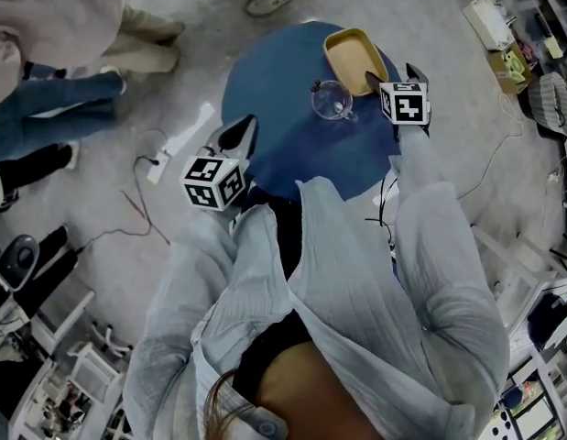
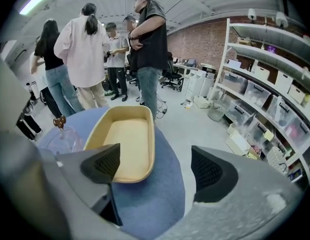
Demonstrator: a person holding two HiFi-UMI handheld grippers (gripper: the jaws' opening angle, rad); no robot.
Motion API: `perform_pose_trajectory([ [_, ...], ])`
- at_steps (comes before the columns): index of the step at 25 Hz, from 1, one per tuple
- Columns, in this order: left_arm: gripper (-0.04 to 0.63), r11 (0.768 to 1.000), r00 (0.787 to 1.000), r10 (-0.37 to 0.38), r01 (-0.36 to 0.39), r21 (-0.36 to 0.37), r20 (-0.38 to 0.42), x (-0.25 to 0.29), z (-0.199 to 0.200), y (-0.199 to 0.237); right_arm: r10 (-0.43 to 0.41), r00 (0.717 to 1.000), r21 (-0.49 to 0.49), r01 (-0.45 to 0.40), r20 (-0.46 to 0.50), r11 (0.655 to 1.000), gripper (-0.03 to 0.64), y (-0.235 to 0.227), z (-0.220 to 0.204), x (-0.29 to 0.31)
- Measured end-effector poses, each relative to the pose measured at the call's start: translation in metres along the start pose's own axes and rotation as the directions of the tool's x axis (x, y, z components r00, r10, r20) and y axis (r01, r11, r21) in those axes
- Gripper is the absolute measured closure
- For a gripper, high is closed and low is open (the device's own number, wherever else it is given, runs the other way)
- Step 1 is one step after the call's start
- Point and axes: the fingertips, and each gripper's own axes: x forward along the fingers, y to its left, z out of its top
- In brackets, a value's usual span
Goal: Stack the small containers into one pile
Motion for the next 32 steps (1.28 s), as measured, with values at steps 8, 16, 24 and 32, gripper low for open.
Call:
perform_pose_trajectory([
  [8,0.584,0.999,0.999,-0.037,0.036,0.026,0.039,-0.017,0.003,0.002,-0.009,0.997,0.067,0.004,0.076,0.998,0.189,0.017,0.008,-0.051],
  [16,0.584,0.996,0.993,-0.072,0.067,0.062,0.09,-0.049,0.011,0.007,-0.02,0.975,0.193,-0.023,0.22,0.981,0.211,0.052,0.028,-0.122],
  [24,0.584,0.989,0.988,-0.116,0.105,0.107,0.103,-0.085,0.006,0.018,0.009,0.933,0.319,-0.131,0.359,0.939,0.236,0.126,0.042,-0.187],
  [32,0.584,0.969,0.974,-0.206,0.189,0.16,0.096,-0.106,0.001,0.017,0.02,0.916,0.356,-0.176,0.4,0.918,0.259,0.201,0.016,-0.222],
])
